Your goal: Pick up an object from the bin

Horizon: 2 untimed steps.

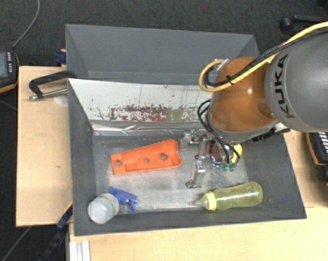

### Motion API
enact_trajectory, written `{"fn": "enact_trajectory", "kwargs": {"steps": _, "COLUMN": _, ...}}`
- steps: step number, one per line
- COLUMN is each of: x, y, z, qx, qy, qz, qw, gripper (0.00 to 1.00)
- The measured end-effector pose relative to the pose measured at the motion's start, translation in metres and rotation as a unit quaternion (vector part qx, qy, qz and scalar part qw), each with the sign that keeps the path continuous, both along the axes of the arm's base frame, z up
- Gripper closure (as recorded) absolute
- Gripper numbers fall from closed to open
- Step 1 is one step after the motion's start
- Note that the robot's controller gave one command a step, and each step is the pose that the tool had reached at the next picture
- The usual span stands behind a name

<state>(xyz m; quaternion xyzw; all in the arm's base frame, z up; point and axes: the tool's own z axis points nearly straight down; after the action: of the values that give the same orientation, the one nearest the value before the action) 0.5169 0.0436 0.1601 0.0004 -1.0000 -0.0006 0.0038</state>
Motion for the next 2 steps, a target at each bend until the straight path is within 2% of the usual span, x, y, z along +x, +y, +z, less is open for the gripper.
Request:
{"fn": "enact_trajectory", "kwargs": {"steps": 1, "x": 0.002, "y": 0.0, "z": 0.005, "qx": 0.0, "qy": -0.0045, "qz": 0.0, "qw": 1.0, "gripper": 0.0}}
{"fn": "enact_trajectory", "kwargs": {"steps": 2, "x": 0.041, "y": 0.053, "z": -0.065, "qx": 0.001, "qy": -0.0066, "qz": 0.043, "qw": 0.9991, "gripper": 0.0}}
